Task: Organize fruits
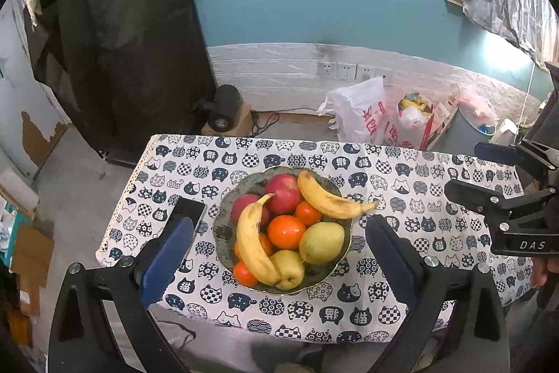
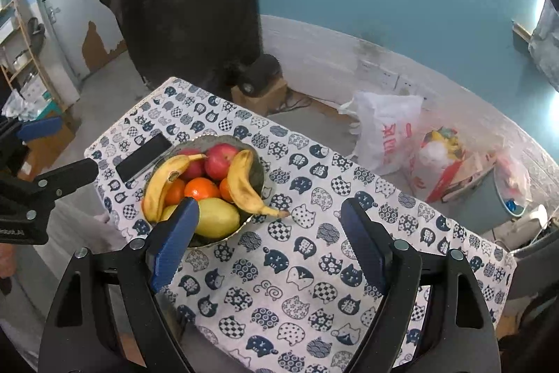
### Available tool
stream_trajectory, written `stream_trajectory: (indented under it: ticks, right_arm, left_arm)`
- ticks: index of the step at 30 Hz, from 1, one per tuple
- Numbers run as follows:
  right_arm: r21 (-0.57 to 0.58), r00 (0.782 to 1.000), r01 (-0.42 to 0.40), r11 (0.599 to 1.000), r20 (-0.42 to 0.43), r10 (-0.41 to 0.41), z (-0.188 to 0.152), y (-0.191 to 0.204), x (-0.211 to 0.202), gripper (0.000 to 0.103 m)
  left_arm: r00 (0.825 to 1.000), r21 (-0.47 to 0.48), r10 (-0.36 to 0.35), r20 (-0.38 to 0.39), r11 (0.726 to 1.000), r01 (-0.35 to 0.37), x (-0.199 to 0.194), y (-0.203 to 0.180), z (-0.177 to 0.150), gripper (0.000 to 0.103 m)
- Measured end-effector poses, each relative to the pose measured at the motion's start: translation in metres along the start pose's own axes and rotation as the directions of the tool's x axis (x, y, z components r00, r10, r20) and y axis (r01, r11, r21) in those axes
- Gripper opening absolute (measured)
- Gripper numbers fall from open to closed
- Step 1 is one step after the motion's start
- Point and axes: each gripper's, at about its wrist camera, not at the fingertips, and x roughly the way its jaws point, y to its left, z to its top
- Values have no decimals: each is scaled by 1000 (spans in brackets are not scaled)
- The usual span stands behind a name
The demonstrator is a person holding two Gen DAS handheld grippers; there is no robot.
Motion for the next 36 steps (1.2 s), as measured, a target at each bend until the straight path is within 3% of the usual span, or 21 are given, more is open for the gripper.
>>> stream_trajectory:
  ticks: [36]
  right_arm:
    - [19,1000,-11,1000,-18,12,-4,-8,-3,82]
  left_arm:
    - [999,16,16,-47,1000,-15,5,-9,-1,100]
